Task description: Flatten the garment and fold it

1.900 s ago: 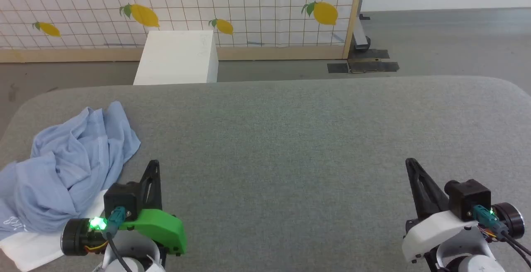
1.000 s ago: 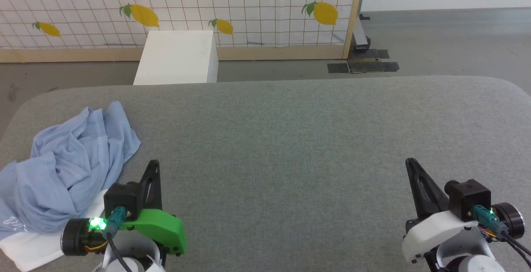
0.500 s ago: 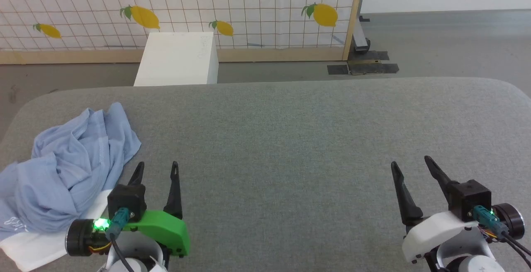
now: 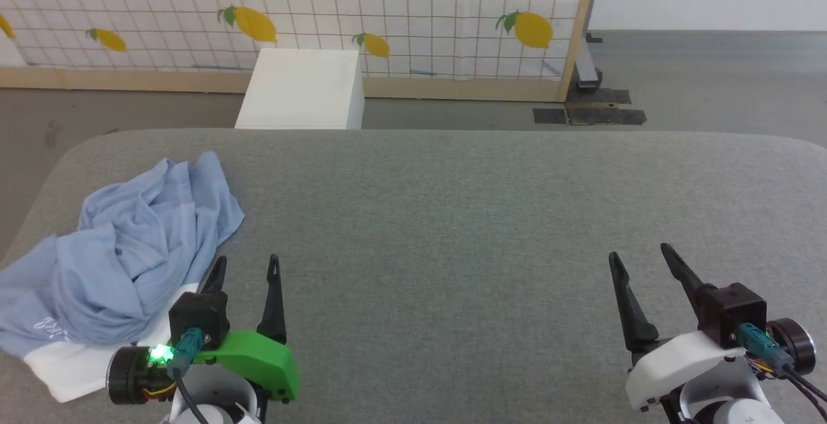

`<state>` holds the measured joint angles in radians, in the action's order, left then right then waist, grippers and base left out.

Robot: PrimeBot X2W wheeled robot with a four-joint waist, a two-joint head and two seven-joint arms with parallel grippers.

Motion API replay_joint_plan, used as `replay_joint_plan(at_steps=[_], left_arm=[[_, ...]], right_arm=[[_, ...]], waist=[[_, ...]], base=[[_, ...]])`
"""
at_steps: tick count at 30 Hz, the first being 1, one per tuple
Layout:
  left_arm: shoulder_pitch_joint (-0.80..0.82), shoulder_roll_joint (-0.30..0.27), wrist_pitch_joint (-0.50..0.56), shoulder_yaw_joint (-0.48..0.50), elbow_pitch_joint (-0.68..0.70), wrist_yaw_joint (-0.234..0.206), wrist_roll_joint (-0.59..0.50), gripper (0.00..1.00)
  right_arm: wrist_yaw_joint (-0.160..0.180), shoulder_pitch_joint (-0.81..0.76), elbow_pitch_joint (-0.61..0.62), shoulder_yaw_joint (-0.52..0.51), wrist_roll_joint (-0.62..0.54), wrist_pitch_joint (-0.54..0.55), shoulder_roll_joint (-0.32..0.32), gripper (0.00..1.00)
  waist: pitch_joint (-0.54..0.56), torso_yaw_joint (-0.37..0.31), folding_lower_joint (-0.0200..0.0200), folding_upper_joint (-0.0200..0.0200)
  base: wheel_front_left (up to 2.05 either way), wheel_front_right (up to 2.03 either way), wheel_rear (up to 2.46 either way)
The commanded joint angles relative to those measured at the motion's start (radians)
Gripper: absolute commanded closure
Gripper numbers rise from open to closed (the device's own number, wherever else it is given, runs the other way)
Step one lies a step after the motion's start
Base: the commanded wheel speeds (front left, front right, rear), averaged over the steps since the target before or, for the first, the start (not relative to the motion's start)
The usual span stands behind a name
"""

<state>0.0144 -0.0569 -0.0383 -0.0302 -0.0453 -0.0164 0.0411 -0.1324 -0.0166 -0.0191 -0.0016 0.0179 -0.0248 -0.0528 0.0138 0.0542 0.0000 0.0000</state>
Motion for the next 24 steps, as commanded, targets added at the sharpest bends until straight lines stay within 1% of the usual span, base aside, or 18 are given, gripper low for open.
replay_joint_plan(at_steps=[1,24], left_arm=[[0.008,-0.005,-0.013,-0.002,-0.005,-0.009,0.012,0.0],[-0.006,-0.027,-0.06,-0.002,-0.025,-0.051,0.058,0.0]], right_arm=[[0.0,0.001,-0.005,0.001,0.008,-0.01,0.001,0.0],[0.001,0.011,-0.04,0.022,0.041,-0.057,0.001,0.0]], waist=[[0.002,0.015,0.0,0.0],[0.022,0.16,0.0,0.0]], base=[[0.0,0.0,0.0],[0.0,0.0,0.0]])
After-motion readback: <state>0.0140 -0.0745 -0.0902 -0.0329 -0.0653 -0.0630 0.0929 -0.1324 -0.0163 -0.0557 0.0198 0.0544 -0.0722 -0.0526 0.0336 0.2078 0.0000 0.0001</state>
